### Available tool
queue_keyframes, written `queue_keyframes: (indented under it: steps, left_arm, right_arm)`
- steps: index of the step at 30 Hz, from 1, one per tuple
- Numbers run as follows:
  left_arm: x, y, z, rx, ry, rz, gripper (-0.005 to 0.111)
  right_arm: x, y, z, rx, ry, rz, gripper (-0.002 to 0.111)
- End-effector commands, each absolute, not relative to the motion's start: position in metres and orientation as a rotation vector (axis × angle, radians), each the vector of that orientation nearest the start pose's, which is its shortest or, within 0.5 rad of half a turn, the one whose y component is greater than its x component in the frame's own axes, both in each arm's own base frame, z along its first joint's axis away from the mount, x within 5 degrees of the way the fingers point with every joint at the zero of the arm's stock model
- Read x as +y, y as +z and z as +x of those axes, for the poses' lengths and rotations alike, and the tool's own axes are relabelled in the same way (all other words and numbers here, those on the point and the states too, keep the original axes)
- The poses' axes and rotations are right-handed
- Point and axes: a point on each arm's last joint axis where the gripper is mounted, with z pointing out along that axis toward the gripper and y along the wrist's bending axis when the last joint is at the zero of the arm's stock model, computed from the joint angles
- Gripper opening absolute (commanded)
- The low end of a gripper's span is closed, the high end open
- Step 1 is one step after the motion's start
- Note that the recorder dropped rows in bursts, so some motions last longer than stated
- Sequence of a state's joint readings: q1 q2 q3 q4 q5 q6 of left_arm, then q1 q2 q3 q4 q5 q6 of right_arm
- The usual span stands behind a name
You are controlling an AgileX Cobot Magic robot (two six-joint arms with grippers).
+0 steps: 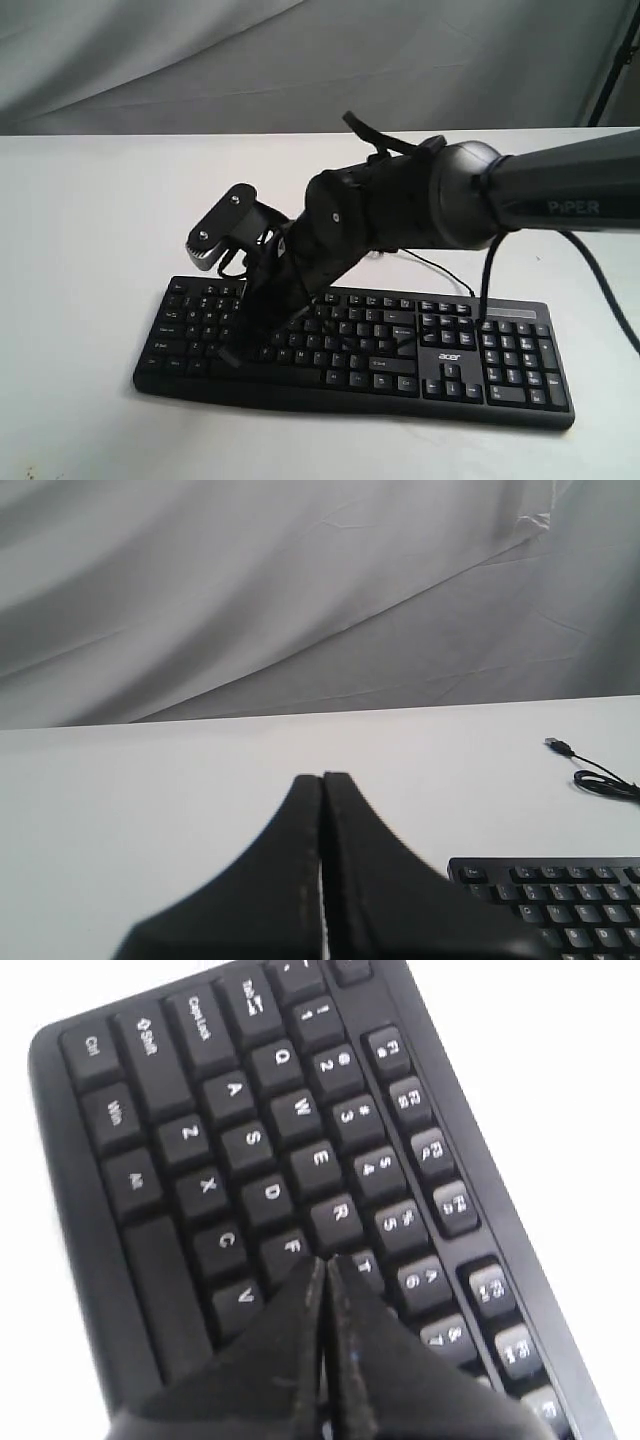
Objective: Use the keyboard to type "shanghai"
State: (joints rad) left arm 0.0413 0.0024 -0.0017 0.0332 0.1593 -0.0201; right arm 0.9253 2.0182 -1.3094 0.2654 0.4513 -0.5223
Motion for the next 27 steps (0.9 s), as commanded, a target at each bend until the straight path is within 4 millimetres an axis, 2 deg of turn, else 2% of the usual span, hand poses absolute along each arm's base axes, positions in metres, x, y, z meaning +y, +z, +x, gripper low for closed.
queue_keyframes:
  steps: [1, 15, 18, 21, 27]
  left_arm:
    - [0.002, 0.199, 0.056, 1.637, 0.039, -0.024, 0.0]
    - [0.002, 0.199, 0.056, 1.637, 0.039, -0.024, 0.0]
    - [0.002, 0.199, 0.056, 1.637, 0.039, -0.024, 0.0]
    - [0.002, 0.199, 0.056, 1.637, 0.039, -0.024, 0.0]
    - [0.002, 0.199, 0.056, 1.637, 0.039, -0.024, 0.0]
  right_arm:
    - [0.346, 0.143, 0.252, 2.185, 0.348, -1.582, 0.0]
    - [0.345, 0.137, 0.251, 2.21, 0.343, -1.602, 0.0]
    - [0.346, 0.125, 0.251, 2.238, 0.346, -1.603, 0.0]
    - [0.346, 0.122, 0.251, 2.241, 0.346, -1.609, 0.0]
    - [0.344, 0.147, 0.25, 2.189, 0.345, -1.604, 0.0]
